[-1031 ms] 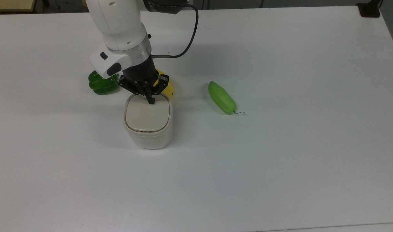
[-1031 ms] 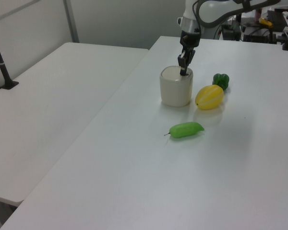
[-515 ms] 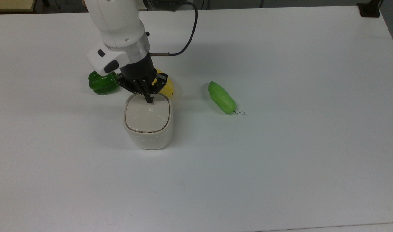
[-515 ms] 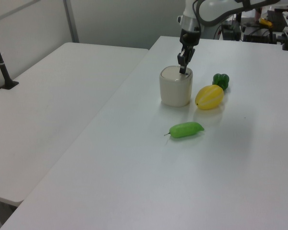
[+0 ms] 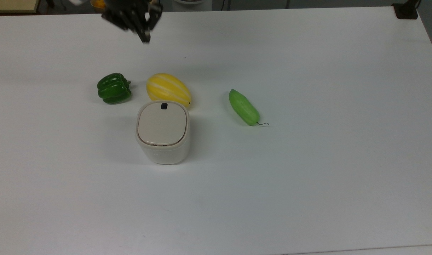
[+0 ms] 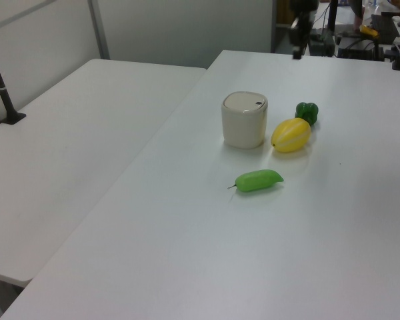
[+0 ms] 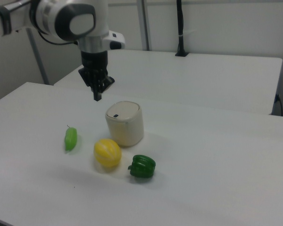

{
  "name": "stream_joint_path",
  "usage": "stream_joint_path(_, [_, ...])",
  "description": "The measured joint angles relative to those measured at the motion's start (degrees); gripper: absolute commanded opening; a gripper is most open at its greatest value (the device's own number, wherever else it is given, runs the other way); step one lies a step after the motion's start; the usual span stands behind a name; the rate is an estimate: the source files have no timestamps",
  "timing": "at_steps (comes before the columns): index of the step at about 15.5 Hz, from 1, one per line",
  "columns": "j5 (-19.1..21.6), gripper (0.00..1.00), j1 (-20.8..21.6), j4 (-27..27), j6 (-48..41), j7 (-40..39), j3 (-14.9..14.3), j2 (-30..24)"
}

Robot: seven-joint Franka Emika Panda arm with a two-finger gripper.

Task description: Close garbage bin

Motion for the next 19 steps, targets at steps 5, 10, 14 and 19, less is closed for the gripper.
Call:
stream_joint_path(5, [-6.11, 1.0, -0.4, -0.87, -8.67, -0.01, 0.05, -5.06])
stream_joint_path(10, [-6.97, 1.0, -0.4, -2.08, -8.75, 0.04, 0.05, -5.7])
stream_joint_path(14, [-8.47, 1.0, -0.4, -2.16, -8.76, 0.05, 0.07, -5.83])
stream_joint_path(19, [-10.15, 1.0, -0.38, -2.17, -8.76, 0.78, 0.09, -5.82])
